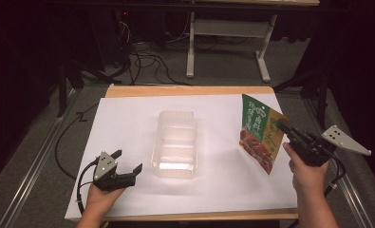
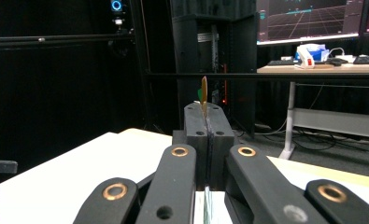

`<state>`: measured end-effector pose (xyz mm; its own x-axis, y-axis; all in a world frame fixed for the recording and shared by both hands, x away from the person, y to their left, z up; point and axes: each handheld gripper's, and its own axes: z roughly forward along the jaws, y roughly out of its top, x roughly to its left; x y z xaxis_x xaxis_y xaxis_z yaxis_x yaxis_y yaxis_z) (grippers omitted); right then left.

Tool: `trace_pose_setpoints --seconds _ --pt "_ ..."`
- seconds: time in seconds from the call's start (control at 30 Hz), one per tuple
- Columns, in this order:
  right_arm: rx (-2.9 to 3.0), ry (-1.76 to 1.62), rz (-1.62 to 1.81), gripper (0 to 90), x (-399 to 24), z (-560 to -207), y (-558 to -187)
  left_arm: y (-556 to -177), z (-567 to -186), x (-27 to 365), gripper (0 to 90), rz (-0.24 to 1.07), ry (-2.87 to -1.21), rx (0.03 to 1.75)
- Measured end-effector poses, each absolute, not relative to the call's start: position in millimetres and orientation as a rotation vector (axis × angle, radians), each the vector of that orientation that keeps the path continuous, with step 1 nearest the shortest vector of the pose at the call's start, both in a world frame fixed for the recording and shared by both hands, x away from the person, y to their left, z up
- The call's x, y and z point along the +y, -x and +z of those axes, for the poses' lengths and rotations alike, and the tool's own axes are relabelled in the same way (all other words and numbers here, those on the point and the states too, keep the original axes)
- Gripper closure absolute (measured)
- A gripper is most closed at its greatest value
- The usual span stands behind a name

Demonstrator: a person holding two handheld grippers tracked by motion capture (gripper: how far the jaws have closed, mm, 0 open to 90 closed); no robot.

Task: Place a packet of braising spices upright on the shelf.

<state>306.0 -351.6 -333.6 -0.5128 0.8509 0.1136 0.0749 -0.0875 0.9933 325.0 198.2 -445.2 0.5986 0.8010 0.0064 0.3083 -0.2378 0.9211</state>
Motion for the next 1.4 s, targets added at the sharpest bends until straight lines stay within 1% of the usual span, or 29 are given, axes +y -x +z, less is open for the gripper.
trace_pose_setpoints --seconds 0.2,0.37,0.7,1.07,1.4 --pt "1.607 -0.983 1.691 90.0 -340.5 -328.8 -306.7 -324.8 -445.1 198.5 10.4 0.609 -1.808 0.905" --pt "1.621 -0.933 1.743 90.0 -325.0 -317.3 -307.6 -324.8 -445.3 199.4 10.4 0.607 -1.807 0.908" --pt "1.682 -0.816 1.830 90.0 -277.5 -295.2 -315.2 -324.6 -443.9 202.8 10.3 0.618 -1.782 0.921" --pt "1.722 -0.731 1.960 90.0 -222.9 -296.4 -322.6 -323.9 -443.0 205.2 10.3 0.619 -1.769 0.931" --pt "1.768 -0.662 2.013 90.0 -188.2 -297.7 -326.9 -323.5 -442.9 205.6 10.3 0.614 -1.773 0.931"
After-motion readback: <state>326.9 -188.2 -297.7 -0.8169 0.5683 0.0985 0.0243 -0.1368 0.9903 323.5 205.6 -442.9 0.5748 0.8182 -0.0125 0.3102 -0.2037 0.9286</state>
